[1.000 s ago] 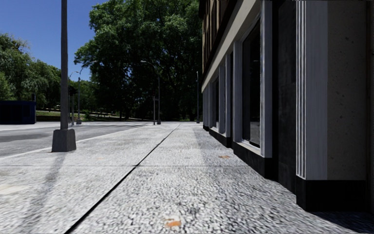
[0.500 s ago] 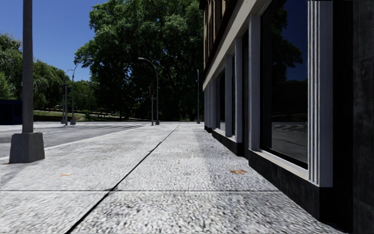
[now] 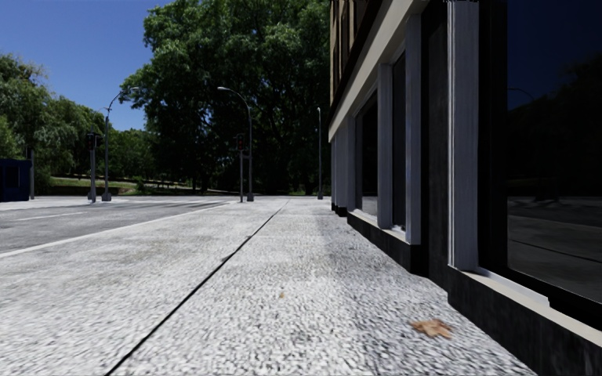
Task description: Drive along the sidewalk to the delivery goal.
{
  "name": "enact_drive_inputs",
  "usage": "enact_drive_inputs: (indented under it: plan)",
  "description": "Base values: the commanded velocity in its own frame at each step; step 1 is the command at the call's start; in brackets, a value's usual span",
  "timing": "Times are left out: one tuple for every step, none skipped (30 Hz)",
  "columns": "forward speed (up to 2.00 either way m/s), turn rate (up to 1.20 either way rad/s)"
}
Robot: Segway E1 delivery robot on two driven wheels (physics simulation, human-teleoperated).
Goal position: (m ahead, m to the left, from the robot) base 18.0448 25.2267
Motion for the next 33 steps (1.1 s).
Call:
enact_drive_inputs:
  plan:
    - [2.00, 0.00]
    - [2.00, 0.00]
    - [2.00, 0.00]
    - [2.00, 0.00]
    - [2.00, 0.00]
    - [2.00, 0.00]
    - [2.00, 0.04]
    - [2.00, 0.04]
    - [2.00, 0.08]
    - [2.00, 0.09]
    - [2.00, 0.09]
    - [2.00, 0.09]
    - [2.00, 0.14]
    - [2.00, 0.14]
    - [2.00, 0.23]
    - [2.00, 0.26]
    - [2.00, 0.27]
    - [2.00, 0.27]
    - [2.00, 0.27]
    - [2.00, 0.27]
    - [2.00, 0.27]
    - [2.00, 0.27]
    - [2.00, 0.27]
    - [2.00, 0.27]
    - [2.00, 0.27]
    - [2.00, 0.27]
    - [2.00, 0.27]
    - [2.00, 0.27]
    - [2.00, 0.27]
    - [2.00, 0.27]
    - [2.00, 0.09]
    - [2.00, 0.00]
    - [2.00, 0.00]
